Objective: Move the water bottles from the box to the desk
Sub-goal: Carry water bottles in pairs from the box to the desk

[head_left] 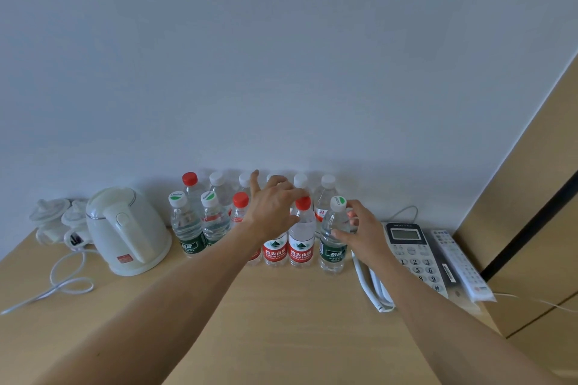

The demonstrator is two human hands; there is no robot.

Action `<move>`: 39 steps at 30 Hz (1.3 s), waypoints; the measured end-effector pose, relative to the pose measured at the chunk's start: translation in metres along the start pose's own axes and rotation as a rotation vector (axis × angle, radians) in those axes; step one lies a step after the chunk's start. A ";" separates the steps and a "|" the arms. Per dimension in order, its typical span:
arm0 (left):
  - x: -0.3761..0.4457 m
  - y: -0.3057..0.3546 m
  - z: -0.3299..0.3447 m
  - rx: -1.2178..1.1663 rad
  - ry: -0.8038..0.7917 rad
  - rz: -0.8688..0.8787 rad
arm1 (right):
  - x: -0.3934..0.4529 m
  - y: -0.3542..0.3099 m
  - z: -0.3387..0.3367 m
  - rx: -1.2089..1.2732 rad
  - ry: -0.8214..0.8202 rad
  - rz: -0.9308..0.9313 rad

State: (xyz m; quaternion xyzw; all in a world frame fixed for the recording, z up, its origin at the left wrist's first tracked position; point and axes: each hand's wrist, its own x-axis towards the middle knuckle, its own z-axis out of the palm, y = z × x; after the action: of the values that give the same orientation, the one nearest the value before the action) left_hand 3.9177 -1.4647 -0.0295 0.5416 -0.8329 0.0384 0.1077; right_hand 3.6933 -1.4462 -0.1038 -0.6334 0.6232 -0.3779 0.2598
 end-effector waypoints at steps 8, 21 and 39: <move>0.001 -0.002 0.000 -0.035 0.002 0.001 | 0.010 -0.006 0.006 0.025 -0.003 -0.011; 0.008 0.003 0.007 -0.038 0.035 -0.025 | 0.008 -0.007 0.001 0.023 -0.040 0.007; 0.010 0.008 0.012 -0.082 0.110 -0.067 | 0.012 -0.009 -0.003 -0.011 -0.013 -0.001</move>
State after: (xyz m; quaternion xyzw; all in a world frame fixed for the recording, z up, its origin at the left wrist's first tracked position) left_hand 3.9049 -1.4730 -0.0389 0.5614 -0.8080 0.0304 0.1764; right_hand 3.6960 -1.4569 -0.0929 -0.6377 0.6233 -0.3703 0.2602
